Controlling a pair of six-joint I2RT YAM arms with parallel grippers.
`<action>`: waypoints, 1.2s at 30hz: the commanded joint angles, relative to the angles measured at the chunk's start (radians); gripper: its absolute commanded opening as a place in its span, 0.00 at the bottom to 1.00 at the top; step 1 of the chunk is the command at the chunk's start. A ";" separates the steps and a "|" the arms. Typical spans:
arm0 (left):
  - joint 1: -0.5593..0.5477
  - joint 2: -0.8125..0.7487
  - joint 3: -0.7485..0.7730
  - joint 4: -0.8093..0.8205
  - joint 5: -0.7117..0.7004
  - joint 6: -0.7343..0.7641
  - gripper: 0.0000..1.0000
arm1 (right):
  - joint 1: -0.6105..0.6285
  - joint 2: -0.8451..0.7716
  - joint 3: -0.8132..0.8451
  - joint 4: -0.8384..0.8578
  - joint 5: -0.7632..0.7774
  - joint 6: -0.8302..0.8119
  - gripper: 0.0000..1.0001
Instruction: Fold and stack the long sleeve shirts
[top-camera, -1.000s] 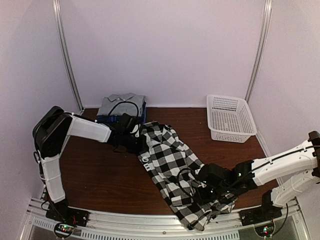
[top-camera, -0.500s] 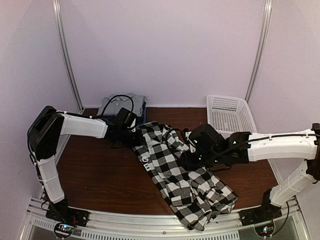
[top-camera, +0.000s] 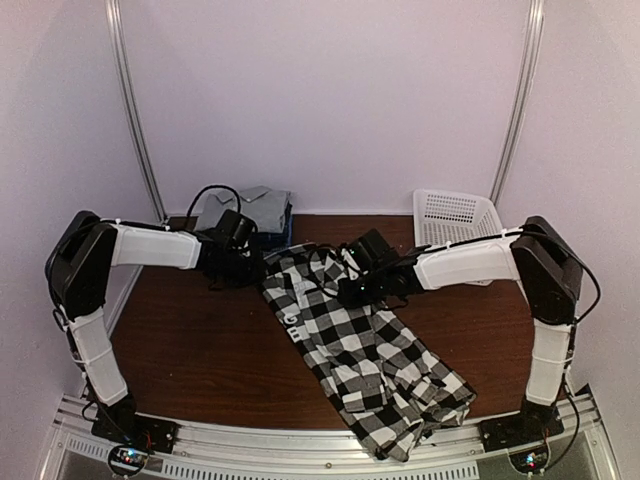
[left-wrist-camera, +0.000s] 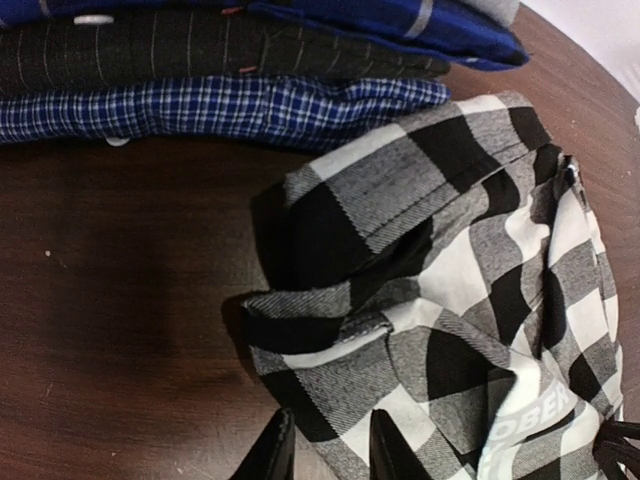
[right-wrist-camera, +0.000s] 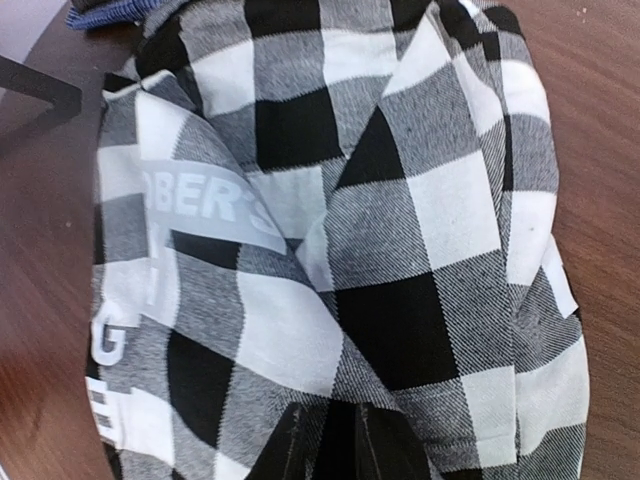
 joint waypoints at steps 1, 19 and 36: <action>0.006 0.071 0.021 -0.008 -0.017 0.005 0.28 | -0.032 0.042 0.005 0.063 -0.035 -0.022 0.19; -0.070 0.383 0.427 -0.048 0.080 0.090 0.28 | -0.117 -0.095 -0.222 0.075 0.079 0.092 0.19; -0.037 0.572 0.988 -0.267 0.158 0.223 0.32 | -0.142 -0.265 -0.218 -0.032 0.134 0.045 0.32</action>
